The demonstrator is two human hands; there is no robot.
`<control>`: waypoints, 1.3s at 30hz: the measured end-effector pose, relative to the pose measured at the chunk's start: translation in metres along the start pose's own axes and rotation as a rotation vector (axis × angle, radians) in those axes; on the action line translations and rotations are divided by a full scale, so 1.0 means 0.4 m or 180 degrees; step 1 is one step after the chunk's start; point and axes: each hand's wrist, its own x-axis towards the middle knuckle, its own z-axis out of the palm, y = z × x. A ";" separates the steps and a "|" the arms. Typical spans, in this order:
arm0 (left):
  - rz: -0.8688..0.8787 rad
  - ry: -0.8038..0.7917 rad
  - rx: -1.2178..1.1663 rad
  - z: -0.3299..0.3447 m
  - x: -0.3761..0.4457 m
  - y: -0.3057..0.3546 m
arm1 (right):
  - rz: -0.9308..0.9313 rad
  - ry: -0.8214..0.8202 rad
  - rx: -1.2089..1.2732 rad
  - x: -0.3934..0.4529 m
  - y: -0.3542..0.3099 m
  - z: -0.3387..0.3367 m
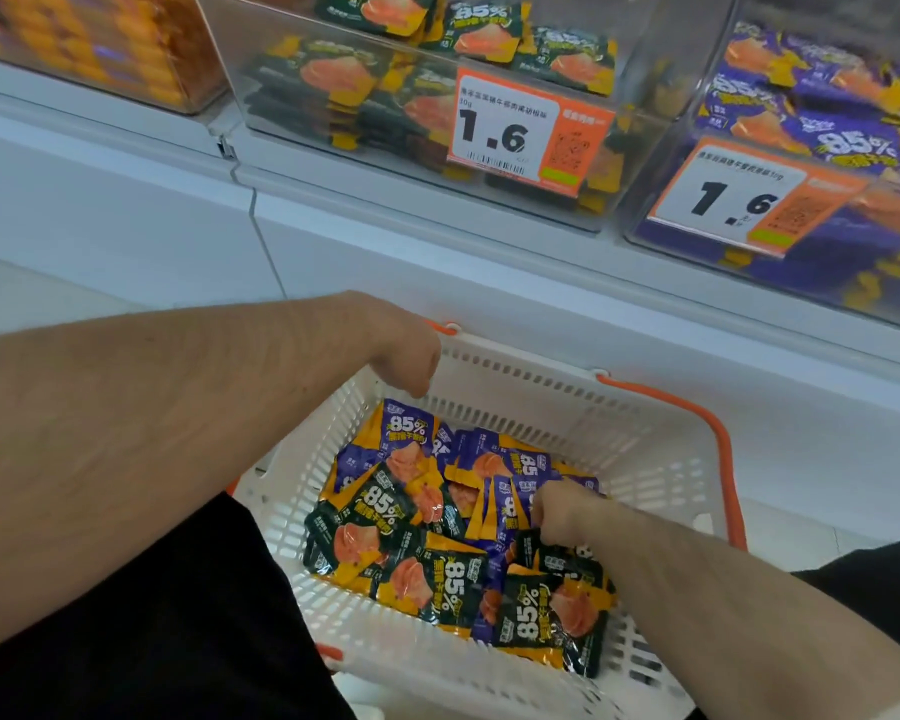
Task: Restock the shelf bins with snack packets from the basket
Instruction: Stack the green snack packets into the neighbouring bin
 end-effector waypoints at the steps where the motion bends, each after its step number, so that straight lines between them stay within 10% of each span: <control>1: 0.0019 -0.0006 -0.0021 -0.001 0.000 0.003 | -0.0039 -0.0036 -0.0046 -0.003 -0.002 -0.003; 25: 0.0431 0.1439 -0.2684 -0.169 -0.214 -0.167 | -0.2088 0.2305 0.1166 -0.494 -0.291 -0.626; 32: 0.1124 0.2496 -0.4523 -0.204 -0.291 -0.209 | -0.2521 0.6079 0.1735 -0.572 -0.259 -0.625; 34: 0.1265 0.2836 -0.5136 -0.216 -0.288 -0.205 | -0.2490 0.6006 0.2197 -0.575 -0.267 -0.626; 39: 0.1298 0.3363 -0.5991 -0.236 -0.256 -0.190 | -0.2426 0.3838 0.4233 -0.581 -0.326 -0.666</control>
